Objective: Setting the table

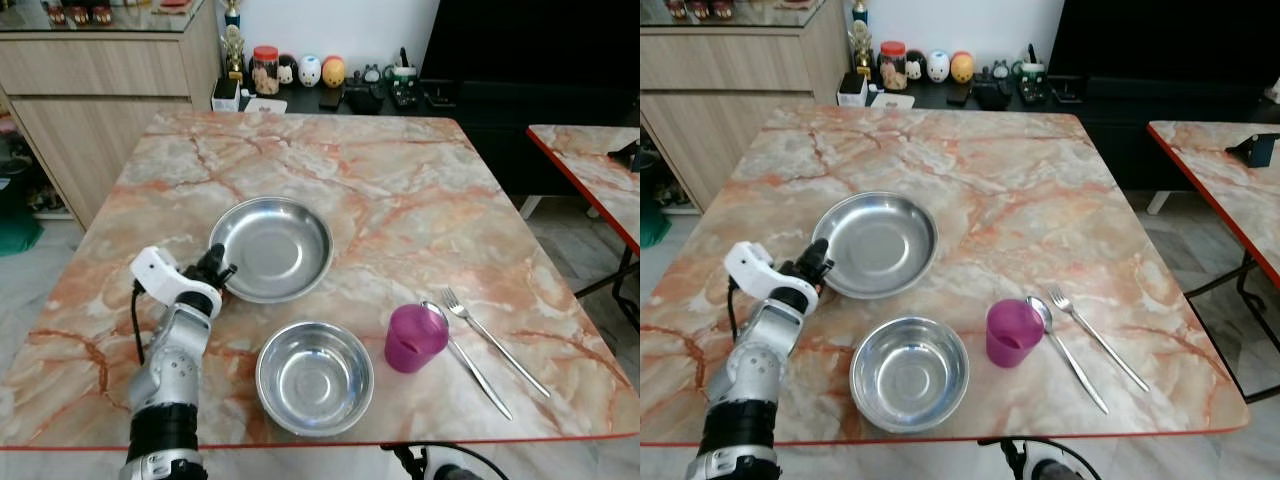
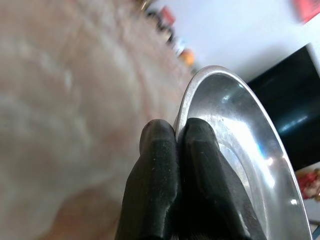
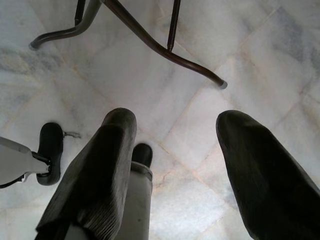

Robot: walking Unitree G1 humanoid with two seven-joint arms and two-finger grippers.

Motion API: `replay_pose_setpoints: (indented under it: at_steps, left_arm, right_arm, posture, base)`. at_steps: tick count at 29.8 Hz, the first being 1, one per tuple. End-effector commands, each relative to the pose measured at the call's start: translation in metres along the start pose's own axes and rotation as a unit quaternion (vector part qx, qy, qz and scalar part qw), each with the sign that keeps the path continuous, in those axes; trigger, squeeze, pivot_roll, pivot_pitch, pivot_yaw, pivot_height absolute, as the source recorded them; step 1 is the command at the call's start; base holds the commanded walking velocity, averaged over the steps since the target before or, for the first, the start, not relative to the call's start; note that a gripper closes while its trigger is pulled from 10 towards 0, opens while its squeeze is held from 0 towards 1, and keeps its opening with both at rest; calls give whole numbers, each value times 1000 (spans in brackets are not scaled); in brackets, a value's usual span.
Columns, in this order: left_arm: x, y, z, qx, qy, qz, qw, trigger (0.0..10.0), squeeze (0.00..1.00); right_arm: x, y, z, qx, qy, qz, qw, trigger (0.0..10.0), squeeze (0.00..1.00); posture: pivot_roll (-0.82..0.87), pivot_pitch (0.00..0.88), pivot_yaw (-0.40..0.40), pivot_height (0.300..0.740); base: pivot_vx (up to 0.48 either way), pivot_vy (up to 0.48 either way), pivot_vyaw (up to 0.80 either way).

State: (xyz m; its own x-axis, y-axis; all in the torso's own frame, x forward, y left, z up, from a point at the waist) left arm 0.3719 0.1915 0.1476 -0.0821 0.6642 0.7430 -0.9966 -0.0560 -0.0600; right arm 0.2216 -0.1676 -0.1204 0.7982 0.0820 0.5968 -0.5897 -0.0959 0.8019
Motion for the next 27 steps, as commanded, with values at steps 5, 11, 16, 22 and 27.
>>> replay_pose_setpoints:
  at_steps: [5, 11, 16, 22, 27]
  left_arm:
    - [34, 14, 25, -55, -46, 57, 996, 10000, 0]
    - [48, 33, 31, -61, -73, 68, 993, 10000, 0]
    - [53, 47, 33, -59, -86, 75, 992, 10000, 0]
    - [48, 48, 32, -50, -81, 72, 993, 10000, 0]
    - [46, 45, 37, -55, -83, 69, 993, 10000, 0]
  right_arm:
    - [2, 0, 4, -4, 2, 2, 1000, 10000, 0]
    - [2, 0, 4, -2, 1, 3, 1000, 10000, 0]
    - [2, 0, 4, -1, 1, 2, 1000, 10000, 0]
    - [3, 0, 4, -1, -2, 1, 1000, 10000, 0]
    - [2, 0, 5, -9, -9, 1, 1000, 10000, 0]
  posture:
    - [1, 0, -84, 719]
    - [5, 0, -82, 719]
    - [11, 0, -83, 719]
    - [7, 0, -82, 719]
    - [4, 0, -79, 719]
  base:
    - [0, 0, 0]
    - [0, 0, 0]
    - [0, 0, 0]
    - [0, 0, 0]
    - [0, 0, 0]
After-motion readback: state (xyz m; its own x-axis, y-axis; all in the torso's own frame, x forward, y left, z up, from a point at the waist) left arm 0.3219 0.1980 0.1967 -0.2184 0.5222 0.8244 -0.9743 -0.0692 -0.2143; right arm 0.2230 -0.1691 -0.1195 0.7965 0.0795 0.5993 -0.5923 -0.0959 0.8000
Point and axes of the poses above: a point about 5 cm out from each wrist's last joint towards the gripper, its own y axis pointing back from the gripper into the wrist, its own x axis along the axis of the wrist's last joint, z = x × y, the point moved 5 cm from there along -y, pointing out of the wrist towards the gripper, and after that the axes turned 2 degrees about -y, right-handed, at the moved point
